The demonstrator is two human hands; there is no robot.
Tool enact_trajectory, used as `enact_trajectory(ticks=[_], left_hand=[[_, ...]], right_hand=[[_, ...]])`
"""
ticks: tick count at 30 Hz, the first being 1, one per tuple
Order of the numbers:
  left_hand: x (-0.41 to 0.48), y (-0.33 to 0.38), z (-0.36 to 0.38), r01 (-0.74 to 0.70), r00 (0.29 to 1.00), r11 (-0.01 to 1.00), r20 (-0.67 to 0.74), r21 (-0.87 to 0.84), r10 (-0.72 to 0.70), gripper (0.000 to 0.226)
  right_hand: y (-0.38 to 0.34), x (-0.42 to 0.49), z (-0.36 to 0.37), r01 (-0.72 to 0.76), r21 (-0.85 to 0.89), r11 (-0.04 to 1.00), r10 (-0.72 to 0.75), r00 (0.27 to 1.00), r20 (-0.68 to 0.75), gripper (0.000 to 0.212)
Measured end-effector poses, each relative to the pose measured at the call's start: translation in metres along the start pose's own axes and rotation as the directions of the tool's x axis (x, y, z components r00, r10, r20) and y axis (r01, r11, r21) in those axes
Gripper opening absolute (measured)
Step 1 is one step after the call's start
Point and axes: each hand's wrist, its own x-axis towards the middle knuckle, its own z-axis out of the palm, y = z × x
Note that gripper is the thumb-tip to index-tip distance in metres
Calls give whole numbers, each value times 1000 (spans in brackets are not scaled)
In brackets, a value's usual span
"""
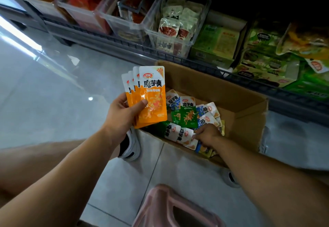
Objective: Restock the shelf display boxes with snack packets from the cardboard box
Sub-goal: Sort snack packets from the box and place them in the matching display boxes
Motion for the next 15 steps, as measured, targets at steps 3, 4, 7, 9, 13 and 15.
enact_trajectory(ticks=[3, 4, 7, 9, 13, 15], left_hand=[[0, 0, 0, -6, 1000, 1000, 0, 5, 6, 43], [0, -1, 0, -9, 1000, 1000, 3, 3, 9, 43], [0, -1, 1, -11, 1000, 1000, 9, -4, 11, 40], [-1, -1, 3, -14, 1000, 1000, 15, -6, 14, 38], [1, -2, 11, -5, 999, 1000, 47, 1, 5, 39], [-1, 0, 16, 11, 997, 1000, 72, -4, -10, 42]], right_hand=[[1, -4, -9, 18, 126, 992, -14, 999, -29, 22], [1, -5, -14, 27, 171, 985, -19, 999, -46, 24], [-2, -18, -38, 20, 306, 952, -1, 998, -62, 16], [-4, -26, -58, 23, 344, 939, -16, 1000, -23, 12], [-13, -43, -95, 92, 229, 969, -98, 995, 13, 24], [-25, -57, -116, 163, 110, 980, -164, 986, 2, 25]])
